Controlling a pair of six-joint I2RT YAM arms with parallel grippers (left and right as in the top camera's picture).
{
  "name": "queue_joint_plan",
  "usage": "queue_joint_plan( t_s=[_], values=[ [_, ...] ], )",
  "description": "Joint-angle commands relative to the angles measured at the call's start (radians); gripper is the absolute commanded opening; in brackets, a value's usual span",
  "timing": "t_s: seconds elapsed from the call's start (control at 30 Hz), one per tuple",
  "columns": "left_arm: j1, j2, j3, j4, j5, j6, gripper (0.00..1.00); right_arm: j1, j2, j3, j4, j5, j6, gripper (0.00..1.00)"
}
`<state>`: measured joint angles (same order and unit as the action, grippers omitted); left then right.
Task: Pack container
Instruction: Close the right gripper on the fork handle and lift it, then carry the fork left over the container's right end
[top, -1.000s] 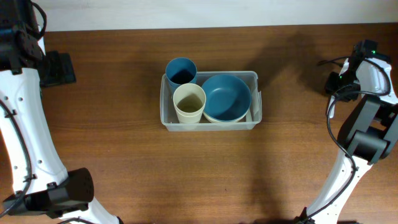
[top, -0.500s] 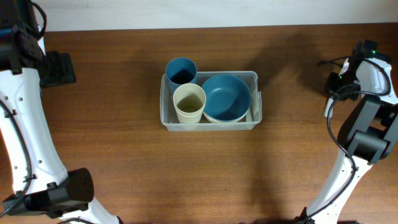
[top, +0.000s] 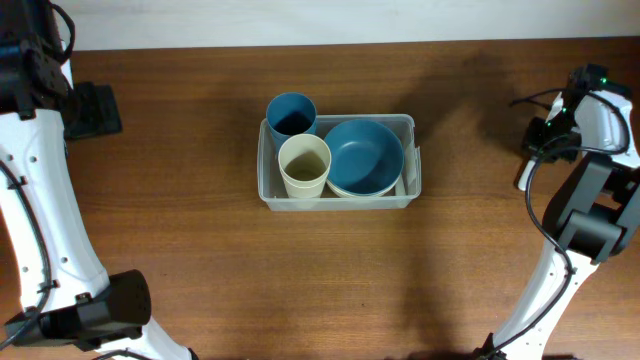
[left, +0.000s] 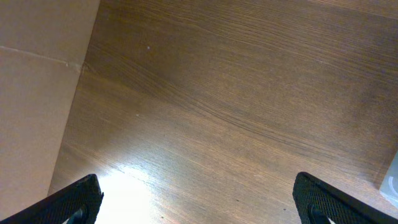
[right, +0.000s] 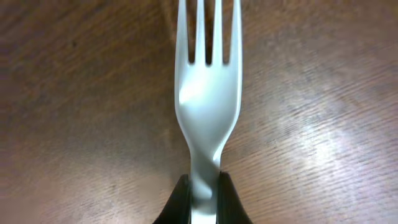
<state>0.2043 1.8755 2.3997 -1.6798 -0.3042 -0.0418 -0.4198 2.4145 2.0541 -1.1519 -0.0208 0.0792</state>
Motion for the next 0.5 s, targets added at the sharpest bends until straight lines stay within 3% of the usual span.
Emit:
queue_joint_plan(
  t_s=[0.0, 0.47],
  values=[
    [0.002, -0.025, 0.016, 0.002, -0.014, 0.002, 1.0, 0.0, 0.015, 0.12, -0.043, -0.003, 0.004, 0.04],
    [0.002, -0.025, 0.016, 0.002, -0.014, 0.002, 1.0, 0.031, 0.015, 0.793, -0.429, -0.286, 0.005, 0.04]
  ],
)
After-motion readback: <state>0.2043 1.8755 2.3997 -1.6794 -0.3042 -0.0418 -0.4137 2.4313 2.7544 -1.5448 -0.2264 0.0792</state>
